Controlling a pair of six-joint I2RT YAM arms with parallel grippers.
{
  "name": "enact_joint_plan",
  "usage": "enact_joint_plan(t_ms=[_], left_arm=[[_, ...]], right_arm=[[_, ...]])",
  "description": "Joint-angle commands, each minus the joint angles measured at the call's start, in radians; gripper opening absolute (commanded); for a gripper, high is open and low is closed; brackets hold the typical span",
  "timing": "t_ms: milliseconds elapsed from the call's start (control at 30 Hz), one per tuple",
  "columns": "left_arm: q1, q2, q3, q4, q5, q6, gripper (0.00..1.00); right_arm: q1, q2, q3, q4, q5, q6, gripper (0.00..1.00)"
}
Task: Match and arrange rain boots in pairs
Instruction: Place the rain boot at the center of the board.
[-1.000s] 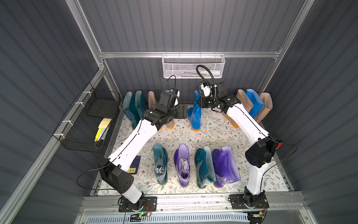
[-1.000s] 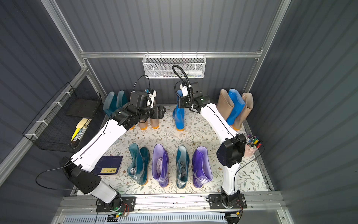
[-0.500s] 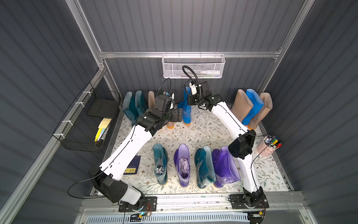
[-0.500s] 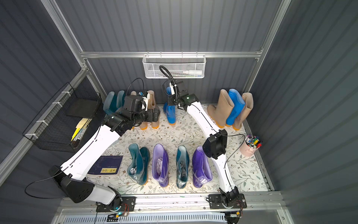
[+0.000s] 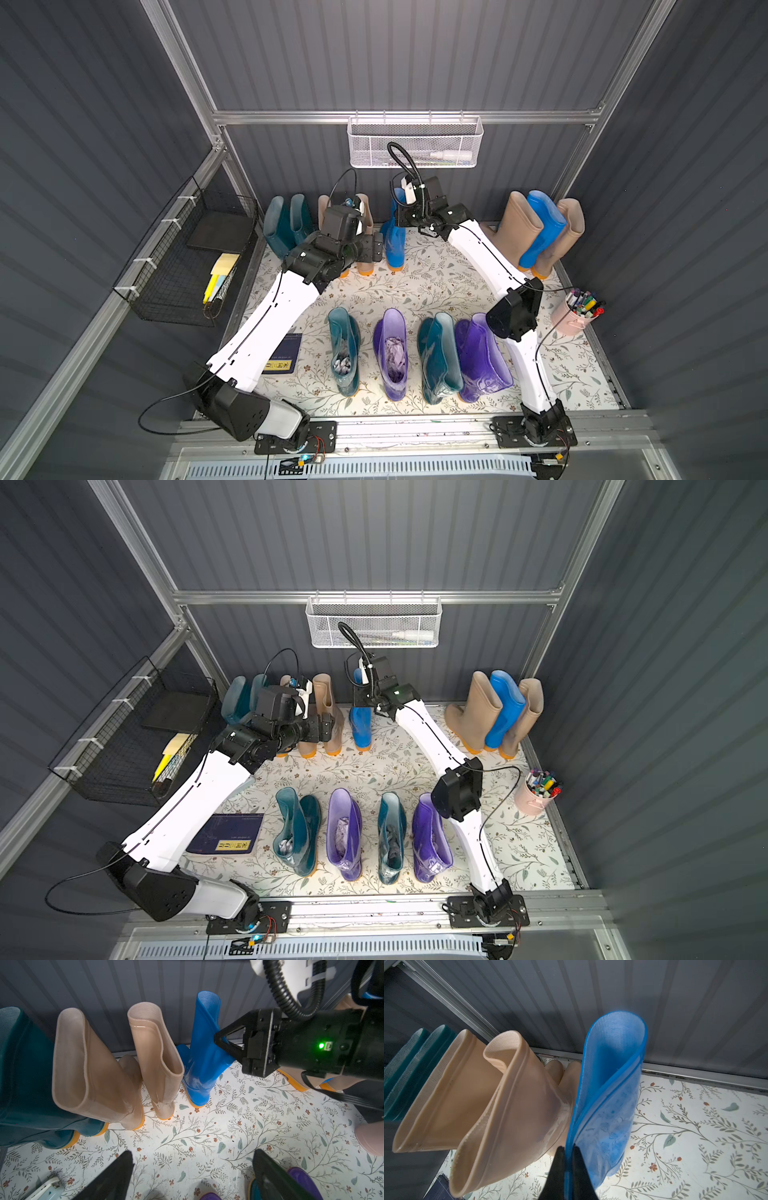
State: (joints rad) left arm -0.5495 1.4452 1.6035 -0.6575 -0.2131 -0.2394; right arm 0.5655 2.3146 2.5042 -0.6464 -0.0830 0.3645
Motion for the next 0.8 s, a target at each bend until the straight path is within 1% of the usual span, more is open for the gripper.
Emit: enact_joint_plan(t_ms=[0, 200, 667, 767], left_arm=[[0.006, -0.031, -0.013, -0.004, 0.008, 0.009, 0.92], [0.008, -0.029, -0.019, 0.004, 0.018, 0.004, 0.92], [0.014, -0.045, -0.033, 0.001, 0.016, 0.003, 0.92], [0.015, -0.045, -0.036, -0.001, 0.017, -0.001, 0.92]], right_arm=[[0.014, -0.021, 0.054, 0.113, -0.021, 0.013, 0.0], [0.027, -0.025, 0.046, 0.122, -0.048, 0.034, 0.0], [0.054, -0.001, 0.045, 0.141, -0.067, 0.076, 0.0], [0.053, -0.001, 0.041, 0.134, -0.064, 0.077, 0.08]])
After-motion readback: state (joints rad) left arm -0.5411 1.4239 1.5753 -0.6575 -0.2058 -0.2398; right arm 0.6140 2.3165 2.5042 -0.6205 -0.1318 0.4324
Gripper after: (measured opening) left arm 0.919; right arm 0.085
